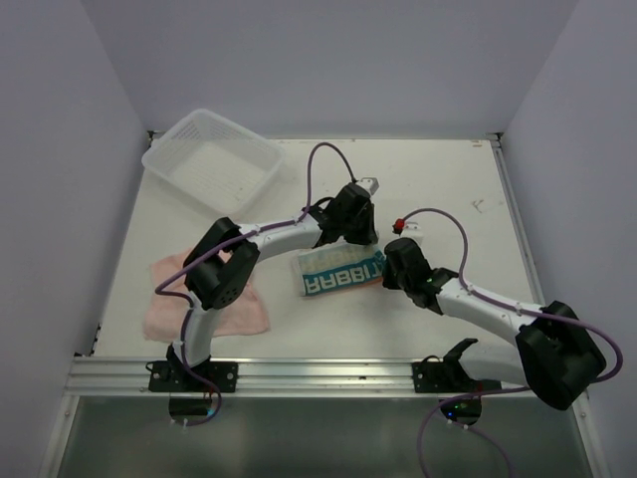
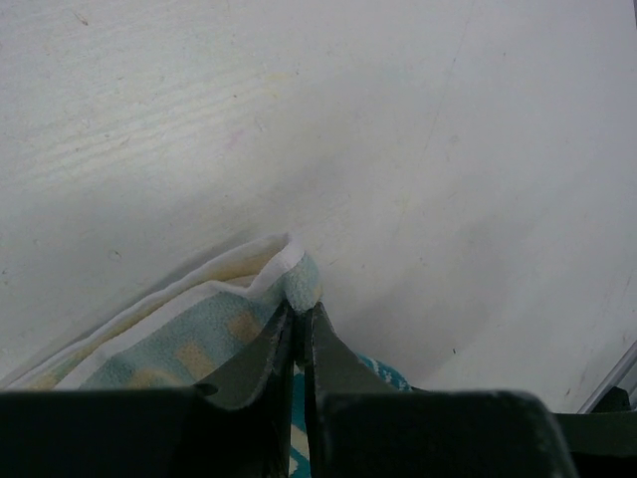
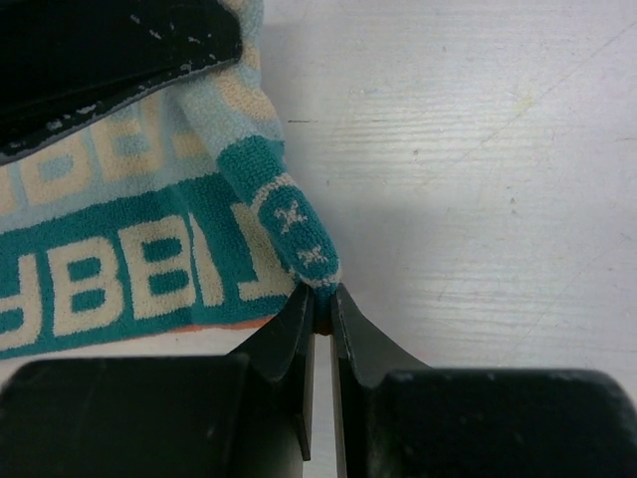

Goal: Roll the towels
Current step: Roll the towel

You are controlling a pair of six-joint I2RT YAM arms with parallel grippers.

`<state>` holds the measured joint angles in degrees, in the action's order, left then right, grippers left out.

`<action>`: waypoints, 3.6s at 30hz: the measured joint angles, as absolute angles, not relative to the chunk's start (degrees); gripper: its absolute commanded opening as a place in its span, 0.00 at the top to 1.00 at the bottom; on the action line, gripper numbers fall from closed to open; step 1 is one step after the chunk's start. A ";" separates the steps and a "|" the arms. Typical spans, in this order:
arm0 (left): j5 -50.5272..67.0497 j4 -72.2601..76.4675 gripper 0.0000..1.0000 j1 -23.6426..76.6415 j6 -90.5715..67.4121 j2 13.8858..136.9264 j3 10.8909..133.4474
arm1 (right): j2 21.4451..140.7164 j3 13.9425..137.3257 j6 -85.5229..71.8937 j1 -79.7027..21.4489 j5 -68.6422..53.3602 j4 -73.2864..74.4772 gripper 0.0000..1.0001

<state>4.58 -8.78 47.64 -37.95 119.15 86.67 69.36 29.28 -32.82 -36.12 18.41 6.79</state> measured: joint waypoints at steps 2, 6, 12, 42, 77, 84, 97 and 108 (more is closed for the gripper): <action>4.60 -8.80 1.00 47.66 -38.15 119.15 86.67 | 69.36 29.28 -32.36 -37.34 19.75 6.81 1.00; 4.62 -8.78 1.00 47.66 -38.61 119.15 86.67 | 69.43 29.28 -31.81 -40.34 23.70 7.05 1.00; 4.67 -8.40 1.00 47.64 -40.14 119.15 86.48 | 72.18 31.03 -31.73 -45.52 31.24 8.80 1.00; 7.20 1.17 1.00 45.34 -46.92 117.58 76.05 | 85.08 38.41 -31.00 -58.87 50.17 15.84 1.00; 3.79 4.43 1.00 44.42 -44.77 113.60 67.99 | 84.42 38.44 -30.52 -59.61 48.18 12.34 0.73; 2.83 6.17 1.00 43.51 -44.77 113.40 66.65 | 75.68 38.44 -31.42 -59.57 46.28 15.35 0.66; 2.37 8.16 1.00 43.51 -44.84 112.79 64.88 | 64.31 36.47 -37.89 -43.51 28.51 12.80 0.69; 2.39 9.15 1.00 43.51 -44.88 112.79 64.36 | 73.38 34.54 -43.66 -34.44 10.46 4.27 0.65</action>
<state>2.39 9.15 43.51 -44.88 112.79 64.36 73.38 34.54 -43.66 -34.44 10.46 4.27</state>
